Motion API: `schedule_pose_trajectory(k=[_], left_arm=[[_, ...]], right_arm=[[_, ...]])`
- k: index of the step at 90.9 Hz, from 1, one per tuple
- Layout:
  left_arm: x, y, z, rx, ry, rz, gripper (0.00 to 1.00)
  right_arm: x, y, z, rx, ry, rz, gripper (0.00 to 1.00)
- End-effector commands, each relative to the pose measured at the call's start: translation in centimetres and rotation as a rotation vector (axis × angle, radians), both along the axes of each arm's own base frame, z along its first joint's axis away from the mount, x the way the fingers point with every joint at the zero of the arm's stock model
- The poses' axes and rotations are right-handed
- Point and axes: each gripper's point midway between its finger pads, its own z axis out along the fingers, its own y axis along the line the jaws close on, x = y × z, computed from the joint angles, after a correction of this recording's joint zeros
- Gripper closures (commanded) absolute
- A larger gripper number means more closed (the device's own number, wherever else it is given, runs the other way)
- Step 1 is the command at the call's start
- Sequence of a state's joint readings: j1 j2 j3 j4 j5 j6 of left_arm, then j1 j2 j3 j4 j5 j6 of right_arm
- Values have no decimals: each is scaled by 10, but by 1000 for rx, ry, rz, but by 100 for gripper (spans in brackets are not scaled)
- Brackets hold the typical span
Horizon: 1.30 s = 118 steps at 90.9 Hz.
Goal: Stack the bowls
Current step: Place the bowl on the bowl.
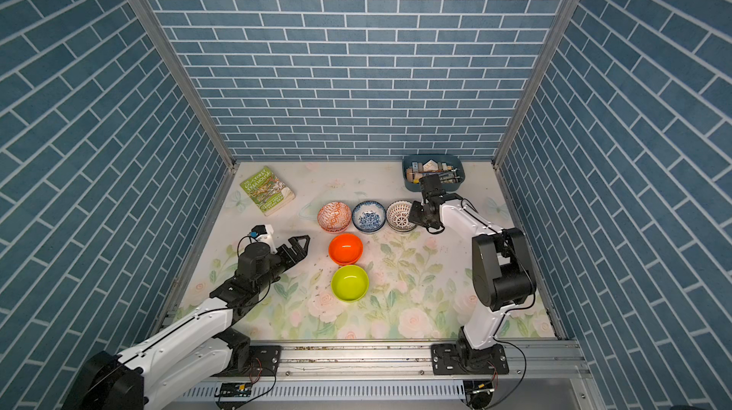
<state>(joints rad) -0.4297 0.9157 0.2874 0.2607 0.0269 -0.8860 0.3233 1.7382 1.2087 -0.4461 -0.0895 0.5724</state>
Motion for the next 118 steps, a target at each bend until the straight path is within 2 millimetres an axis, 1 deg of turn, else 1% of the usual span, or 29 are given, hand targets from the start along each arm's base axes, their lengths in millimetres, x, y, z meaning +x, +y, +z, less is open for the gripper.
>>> schedule_pose_trajectory(k=[1, 23, 37, 44, 61, 72, 84, 94, 110, 114, 118], left_arm=[[2, 0, 5, 5, -24, -2, 0], [2, 0, 6, 5, -25, -1, 0], [1, 0, 6, 6, -25, -1, 0], [1, 1, 6, 4, -25, 1, 0], [1, 1, 6, 4, -26, 3, 0], [1, 1, 6, 4, -26, 3, 0], [1, 1, 6, 4, -26, 2, 0], [1, 1, 6, 5, -26, 4, 0], [1, 1, 6, 5, -23, 3, 0], [1, 1, 6, 6, -24, 3, 0], [1, 1, 6, 6, -25, 3, 0]], right_arm=[[7, 8, 5, 24, -30, -11, 100], [5, 7, 5, 18, -30, -15, 95], [3, 6, 7, 16, -25, -15, 90], [3, 2, 7, -5, -31, -26, 88], [1, -2, 6, -24, -30, -29, 87], [1, -2, 3, -22, -25, -27, 86], [1, -2, 3, -21, -25, -26, 76], [0, -2, 8, -22, -32, -29, 71], [-1, -6, 16, -31, -46, -40, 71], [-1, -7, 16, -33, -45, -41, 74], [-2, -7, 15, -33, -43, -43, 79]])
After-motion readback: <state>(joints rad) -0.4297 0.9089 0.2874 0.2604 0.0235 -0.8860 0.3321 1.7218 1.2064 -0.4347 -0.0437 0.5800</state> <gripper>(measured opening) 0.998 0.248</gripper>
